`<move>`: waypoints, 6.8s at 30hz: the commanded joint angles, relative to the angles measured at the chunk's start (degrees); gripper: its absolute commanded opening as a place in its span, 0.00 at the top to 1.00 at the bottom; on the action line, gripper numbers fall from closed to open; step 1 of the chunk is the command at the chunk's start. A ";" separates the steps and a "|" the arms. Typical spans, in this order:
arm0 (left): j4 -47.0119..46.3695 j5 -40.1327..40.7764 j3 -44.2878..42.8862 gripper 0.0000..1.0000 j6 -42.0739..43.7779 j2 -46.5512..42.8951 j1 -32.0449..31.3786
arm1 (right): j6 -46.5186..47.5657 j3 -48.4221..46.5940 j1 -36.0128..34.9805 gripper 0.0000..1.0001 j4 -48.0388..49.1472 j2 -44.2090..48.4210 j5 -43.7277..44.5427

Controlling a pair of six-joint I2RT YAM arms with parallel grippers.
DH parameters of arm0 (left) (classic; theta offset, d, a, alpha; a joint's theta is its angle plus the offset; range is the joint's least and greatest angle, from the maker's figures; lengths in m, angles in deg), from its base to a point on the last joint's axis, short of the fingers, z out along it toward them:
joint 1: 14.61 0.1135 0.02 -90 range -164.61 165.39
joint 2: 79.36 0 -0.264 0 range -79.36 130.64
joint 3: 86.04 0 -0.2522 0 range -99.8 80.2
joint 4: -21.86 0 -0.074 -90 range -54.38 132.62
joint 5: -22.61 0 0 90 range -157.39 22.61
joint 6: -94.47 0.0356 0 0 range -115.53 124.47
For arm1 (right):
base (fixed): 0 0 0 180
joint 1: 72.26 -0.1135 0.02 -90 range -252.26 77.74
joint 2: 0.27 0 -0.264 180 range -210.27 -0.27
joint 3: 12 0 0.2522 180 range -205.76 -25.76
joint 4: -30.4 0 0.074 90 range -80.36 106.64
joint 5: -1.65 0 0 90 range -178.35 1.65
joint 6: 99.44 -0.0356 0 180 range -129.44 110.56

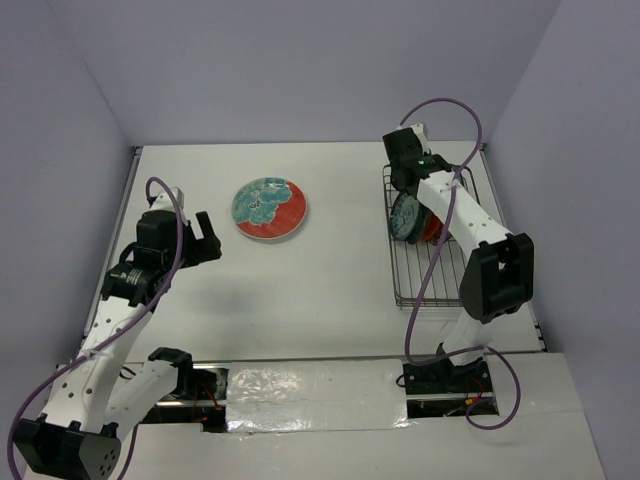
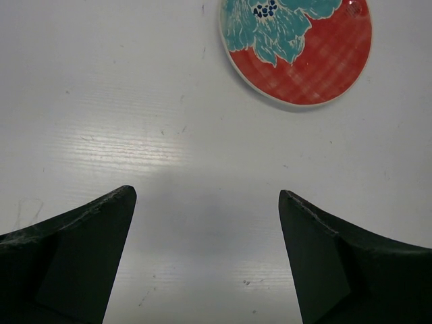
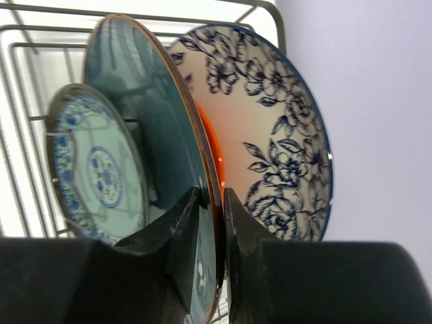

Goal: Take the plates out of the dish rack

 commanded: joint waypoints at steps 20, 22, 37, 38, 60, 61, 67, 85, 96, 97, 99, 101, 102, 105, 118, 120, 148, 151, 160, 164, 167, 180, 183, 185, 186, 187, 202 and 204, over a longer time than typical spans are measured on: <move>-1.68 -1.04 -0.71 0.00 1.72 0.84 -0.26 | 4.09 -2.50 -1.05 1.00 1.13 4.49 4.15; -1.68 -1.04 -0.62 0.00 1.72 0.84 -0.26 | 4.70 -2.41 -1.22 1.00 1.66 6.16 4.76; -1.68 -1.04 -0.62 0.01 1.63 2.06 -0.26 | 6.02 -6.71 -3.51 1.00 0.96 14.16 6.44; -1.68 -1.04 -0.62 0.00 1.63 2.15 -0.26 | 6.02 -7.06 -3.51 1.00 0.96 14.69 6.70; -14.14 -34.04 1.13 0.01 4.71 -10.74 -0.26 | 1.38 -20.63 -21.79 1.00 -4.60 35.68 -17.08; -15.81 -41.74 1.92 0.01 4.19 -12.16 -0.26 | -1.16 -18.08 -21.70 1.00 0.29 37.70 -23.21; -29.10 -52.45 5.00 0.01 -2.93 -21.92 -0.26 | -10.14 3.18 -21.79 1.00 18.06 44.66 -57.24; -18.56 -46.48 2.63 0.08 0.84 -17.89 -0.26 | -25.88 19.12 -21.88 1.00 44.02 44.93 -73.90; -40.52 -58.25 9.83 0.85 -15.49 -16.57 -0.26 | -31.59 23.52 -21.79 1.00 53.68 41.24 -74.16; -41.22 -58.34 10.01 0.90 -15.94 -16.05 -0.26 | -32.03 23.61 -21.79 1.00 54.39 40.89 -74.25; -40.97 -57.38 9.92 1.00 -16.29 -15.34 -0.26 | -33.00 23.96 -21.79 1.00 55.80 39.93 -74.42; -39.48 -54.05 9.66 1.00 -17.08 -14.55 -0.26 | -32.48 24.05 -21.79 0.90 55.45 39.57 -74.34; -38.78 -49.86 9.75 1.00 -17.61 -14.46 -0.26 | -31.52 24.22 -21.79 0.78 54.75 39.66 -72.51; -34.91 -40.45 9.57 1.00 -20.59 -14.55 -0.26 | -30.19 26.50 -21.53 0.25 51.50 41.75 -64.54; -26.01 -18.08 3.77 1.00 -34.48 0.90 2.80 | -27.55 30.55 -18.19 0.00 33.22 54.67 -38.92; -29.34 -18.35 2.64 1.00 -35.28 6.61 5.35 | -26.59 30.20 -18.10 0.00 30.51 55.74 -38.57; -50.81 -32.94 -7.22 0.94 -38.53 46.80 10.72 | -21.84 30.90 -18.10 0.00 21.70 61.54 -35.93; -52.65 -34.17 -6.43 0.93 -39.93 47.94 10.64 | -21.66 31.25 -18.19 0.00 21.44 61.54 -35.40; -50.90 -32.85 -6.42 0.85 -39.94 49.61 10.72 | -21.31 31.87 -18.19 0.00 20.91 61.98 -34.61; -50.90 -32.85 -5.90 0.76 -39.94 50.31 10.72 | -21.05 32.31 -18.10 0.00 20.91 62.07 -34.43; -50.29 -33.12 -5.63 0.68 -39.94 51.28 10.72 | -20.96 32.57 -18.19 0.00 20.82 61.98 -34.43; -38.95 -30.04 -8.53 0.37 -36.25 54.18 8.53 | -20.96 33.10 -18.19 0.00 20.20 62.86 -33.82; -37.37 -29.08 -8.88 0.38 -35.37 54.62 8.18 | -20.78 33.19 -18.19 0.00 19.94 63.04 -33.73; -35.79 -28.46 -9.85 0.39 -34.49 55.15 7.65 | -20.78 33.28 -18.19 0.00 19.94 63.12 -33.56; -35.52 -28.46 -10.46 0.40 -34.31 55.32 7.47 | -20.78 33.36 -18.19 0.00 19.94 63.21 -33.55; -35.17 -28.37 -10.82 0.41 -34.23 55.50 7.38 | -20.78 33.54 -18.19 0.00 20.03 63.12 -33.55; -28.32 -25.56 -12.75 0.01 -33.00 56.29 6.33 | -20.78 33.98 -18.19 0.00 20.03 63.12 -33.64; -27.26 -24.95 -13.19 0.01 -32.73 55.94 6.33 | -20.78 33.98 -18.10 0.00 20.03 63.30 -33.64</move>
